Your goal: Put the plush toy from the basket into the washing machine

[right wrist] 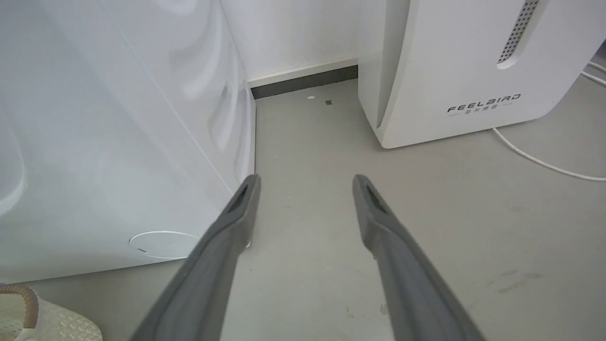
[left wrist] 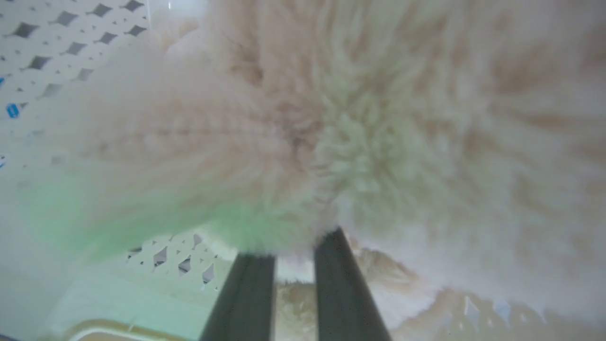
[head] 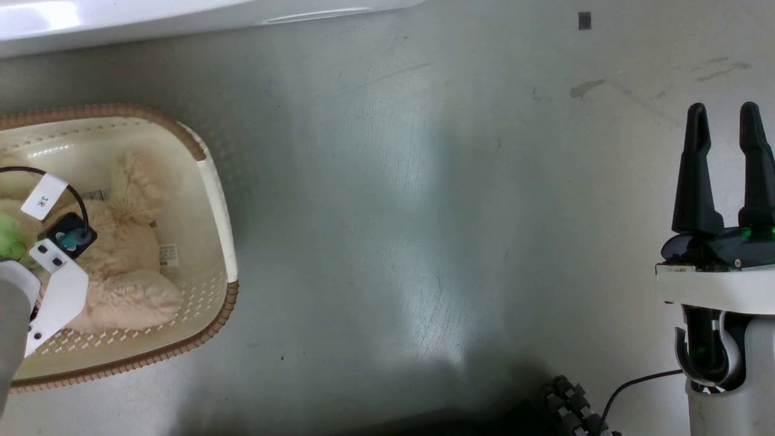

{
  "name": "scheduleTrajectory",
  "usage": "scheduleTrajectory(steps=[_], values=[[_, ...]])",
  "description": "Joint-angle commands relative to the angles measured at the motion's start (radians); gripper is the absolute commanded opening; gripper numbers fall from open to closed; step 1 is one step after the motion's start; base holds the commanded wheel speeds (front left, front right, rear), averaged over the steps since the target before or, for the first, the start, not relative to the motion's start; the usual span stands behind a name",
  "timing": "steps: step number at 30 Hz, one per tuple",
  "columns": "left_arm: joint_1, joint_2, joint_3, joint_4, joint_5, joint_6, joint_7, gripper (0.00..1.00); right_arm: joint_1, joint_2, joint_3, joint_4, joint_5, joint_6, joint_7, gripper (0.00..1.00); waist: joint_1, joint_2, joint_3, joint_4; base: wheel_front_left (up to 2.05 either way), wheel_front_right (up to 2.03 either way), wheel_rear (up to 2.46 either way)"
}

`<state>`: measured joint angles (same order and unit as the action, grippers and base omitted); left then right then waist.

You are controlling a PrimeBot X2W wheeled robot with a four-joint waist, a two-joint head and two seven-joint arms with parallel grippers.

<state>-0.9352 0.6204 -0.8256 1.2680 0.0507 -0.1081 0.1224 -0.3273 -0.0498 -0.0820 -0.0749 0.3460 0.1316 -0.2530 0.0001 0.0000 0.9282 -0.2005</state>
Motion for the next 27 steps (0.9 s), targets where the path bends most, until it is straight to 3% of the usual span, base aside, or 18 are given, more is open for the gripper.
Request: scheduleTrajectory(steps=[1,6,14,27], values=[[-0.001,0.015,-0.008,0.023,-0.009,0.003,0.002,0.0,-0.019,0.0,-0.004,0.004,0.009,-0.001,-0.009,1.0,-0.0001,0.0,-0.018,0.003,0.0,0.0,0.0],[0.009,-0.003,-0.012,0.023,-0.02,0.018,-0.033,0.0,-0.007,0.0,-0.002,0.022,0.007,-0.001,-0.009,1.0,-0.0001,0.0,-0.07,0.01,0.0,0.0,0.0],[0.038,-0.058,-0.009,0.023,-0.061,0.004,-0.081,0.0,0.037,0.0,-0.004,0.074,-0.001,-0.001,-0.009,1.0,-0.0001,0.0,-0.19,0.026,0.0,0.0,0.0],[0.198,-0.146,0.014,0.023,-0.148,0.001,-0.243,0.0,0.155,0.0,-0.03,0.166,-0.049,-0.001,-0.009,1.0,-0.0001,0.0,-0.458,0.104,0.0,0.0,0.0]])
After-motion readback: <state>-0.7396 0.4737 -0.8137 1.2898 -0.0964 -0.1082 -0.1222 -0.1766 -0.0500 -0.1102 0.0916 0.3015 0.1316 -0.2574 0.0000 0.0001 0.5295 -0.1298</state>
